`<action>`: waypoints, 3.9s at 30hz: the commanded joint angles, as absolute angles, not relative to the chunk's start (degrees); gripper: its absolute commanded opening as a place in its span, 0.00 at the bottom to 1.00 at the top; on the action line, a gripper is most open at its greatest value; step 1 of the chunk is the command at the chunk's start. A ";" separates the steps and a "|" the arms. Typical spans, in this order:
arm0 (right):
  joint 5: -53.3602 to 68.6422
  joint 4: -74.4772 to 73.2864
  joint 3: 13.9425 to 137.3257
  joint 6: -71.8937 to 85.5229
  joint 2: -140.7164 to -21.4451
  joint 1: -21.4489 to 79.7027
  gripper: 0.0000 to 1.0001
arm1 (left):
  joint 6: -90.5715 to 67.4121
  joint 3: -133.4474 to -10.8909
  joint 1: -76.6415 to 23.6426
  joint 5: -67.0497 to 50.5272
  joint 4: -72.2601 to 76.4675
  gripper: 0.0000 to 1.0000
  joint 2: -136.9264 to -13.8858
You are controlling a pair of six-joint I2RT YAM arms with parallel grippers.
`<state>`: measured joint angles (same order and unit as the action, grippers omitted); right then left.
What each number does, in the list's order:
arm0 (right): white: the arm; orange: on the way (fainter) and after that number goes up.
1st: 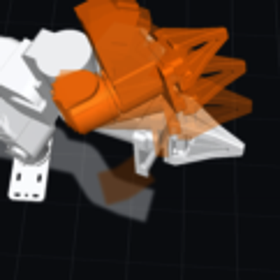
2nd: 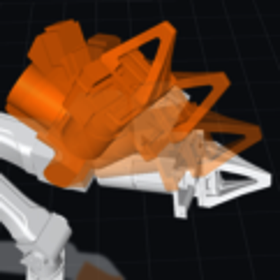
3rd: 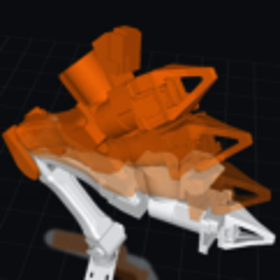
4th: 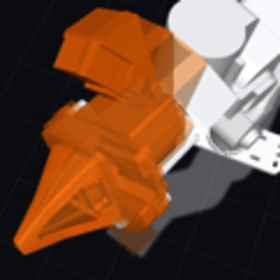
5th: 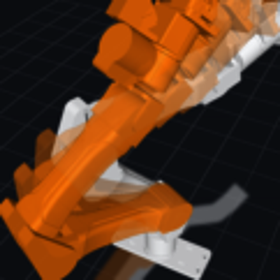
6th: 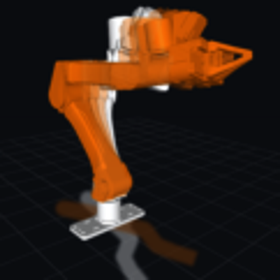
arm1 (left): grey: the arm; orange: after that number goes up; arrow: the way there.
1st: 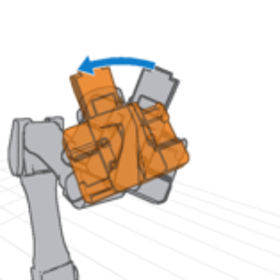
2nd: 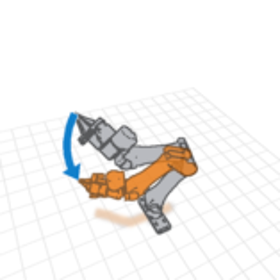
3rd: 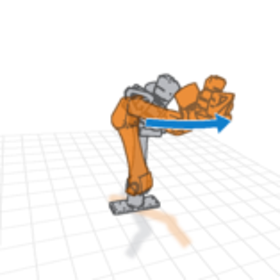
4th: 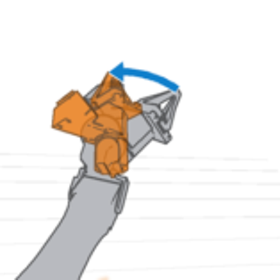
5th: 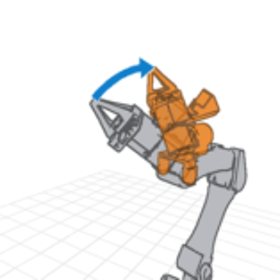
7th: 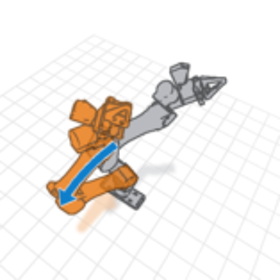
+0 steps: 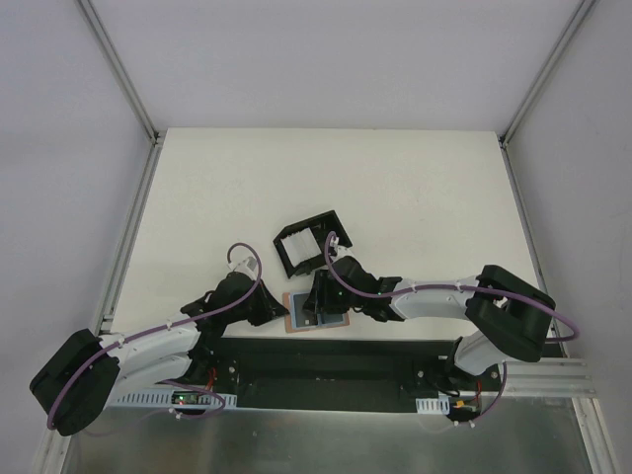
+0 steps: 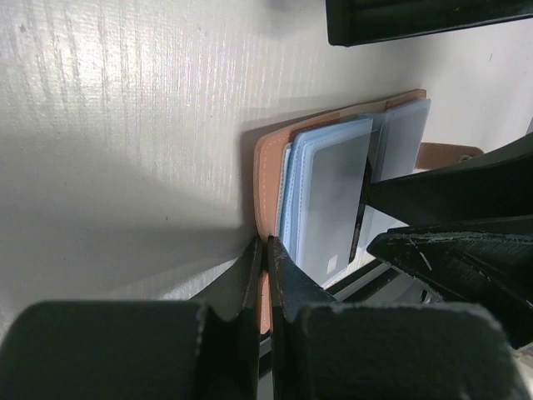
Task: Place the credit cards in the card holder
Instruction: Insert the credit card into the card holder, then move the storage box to the center of the board.
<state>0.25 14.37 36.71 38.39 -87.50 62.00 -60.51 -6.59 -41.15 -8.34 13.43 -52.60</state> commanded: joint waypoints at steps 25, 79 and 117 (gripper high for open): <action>-9.66 1.34 40.60 33.49 -81.39 63.63 0.40 | -57.75 -6.76 -40.69 -9.84 10.37 0.00 -48.17; -20.48 -16.61 41.57 31.12 -75.33 60.91 0.14 | -59.77 -11.16 -47.64 -2.73 2.20 0.00 -52.03; -2.37 -13.71 74.36 11.08 -100.37 42.37 0.38 | -58.98 -10.90 -44.39 -1.22 2.02 0.00 -50.54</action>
<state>-2.07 -12.49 71.90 13.65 -99.61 43.24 -60.55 -10.55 -45.25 -0.97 3.53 -50.43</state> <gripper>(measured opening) 0.369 0.006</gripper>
